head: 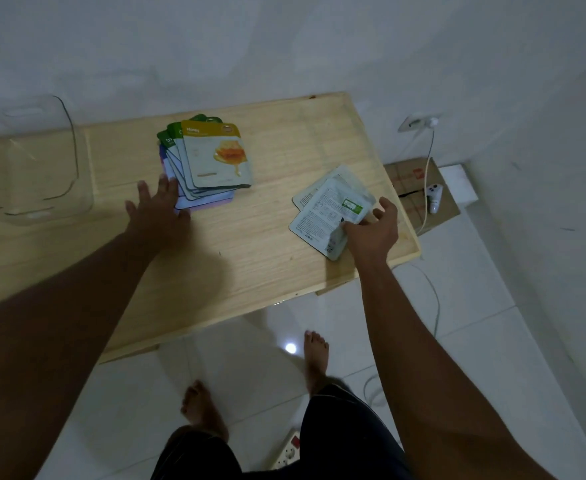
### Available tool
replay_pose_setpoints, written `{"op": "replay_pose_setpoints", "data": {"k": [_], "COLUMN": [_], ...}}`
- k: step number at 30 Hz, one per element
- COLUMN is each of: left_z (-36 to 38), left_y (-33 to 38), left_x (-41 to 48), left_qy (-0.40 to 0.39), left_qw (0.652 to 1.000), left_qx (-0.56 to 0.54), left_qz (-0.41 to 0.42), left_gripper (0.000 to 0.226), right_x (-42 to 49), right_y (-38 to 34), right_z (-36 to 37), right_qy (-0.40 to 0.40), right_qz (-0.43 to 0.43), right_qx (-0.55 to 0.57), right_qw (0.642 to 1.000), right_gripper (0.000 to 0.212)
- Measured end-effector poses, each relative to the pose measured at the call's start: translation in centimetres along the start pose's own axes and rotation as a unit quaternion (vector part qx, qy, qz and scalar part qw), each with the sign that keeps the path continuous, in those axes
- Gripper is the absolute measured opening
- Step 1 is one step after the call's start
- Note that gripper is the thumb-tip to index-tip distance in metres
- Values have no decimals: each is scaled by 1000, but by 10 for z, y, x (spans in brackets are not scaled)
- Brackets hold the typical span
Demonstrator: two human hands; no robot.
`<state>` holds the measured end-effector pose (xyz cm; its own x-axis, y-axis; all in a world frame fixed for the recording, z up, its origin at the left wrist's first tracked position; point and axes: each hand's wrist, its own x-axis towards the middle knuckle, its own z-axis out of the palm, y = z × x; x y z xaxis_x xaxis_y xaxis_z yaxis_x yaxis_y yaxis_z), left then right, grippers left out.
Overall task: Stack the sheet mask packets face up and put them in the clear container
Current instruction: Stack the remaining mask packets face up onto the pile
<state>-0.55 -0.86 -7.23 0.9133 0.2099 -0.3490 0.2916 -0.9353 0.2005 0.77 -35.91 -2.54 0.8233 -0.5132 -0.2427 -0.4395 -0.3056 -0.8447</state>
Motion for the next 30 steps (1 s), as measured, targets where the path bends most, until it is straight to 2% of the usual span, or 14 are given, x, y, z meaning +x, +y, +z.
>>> {"op": "replay_pose_setpoints", "data": {"k": [4,7,9,16,20,24,27,30], "left_z": [-1,-3,-6,-5,-4,-5,-3,-1], "left_y": [0,3,4,-1,-2,-6,-6,-7], "left_x": [0,-1,-2,0,2,4,5,5], "left_qy": [-6,-4,-9,-19,-26,-36,-30,-25], "left_qw": [1000,1000,1000,1000,1000,999,999,999], "left_qx": [-10,-11,-14,2,-13,-25,-38,-42], "left_qz": [-6,-7,-7,4,4,6,4,4], "left_gripper": [70,70,70,72,73,73,74,74], "right_x": [3,7,10,10,16,-32,-50,-57], "right_y": [-5,-23,-42,-125,-142,-175,-178,-168], "right_z": [2,11,22,93,163,190,212,230], "right_qy": [-6,-34,-50,-152,-186,-251,-283,-313], "right_qz": [34,25,18,-49,-86,-137,-154,-173], "right_qx": [63,69,68,31,-8,-59,-87,-144], "right_qw": [997,997,996,987,979,956,943,923], "right_gripper": [62,34,24,27,44,49,42,24]}}
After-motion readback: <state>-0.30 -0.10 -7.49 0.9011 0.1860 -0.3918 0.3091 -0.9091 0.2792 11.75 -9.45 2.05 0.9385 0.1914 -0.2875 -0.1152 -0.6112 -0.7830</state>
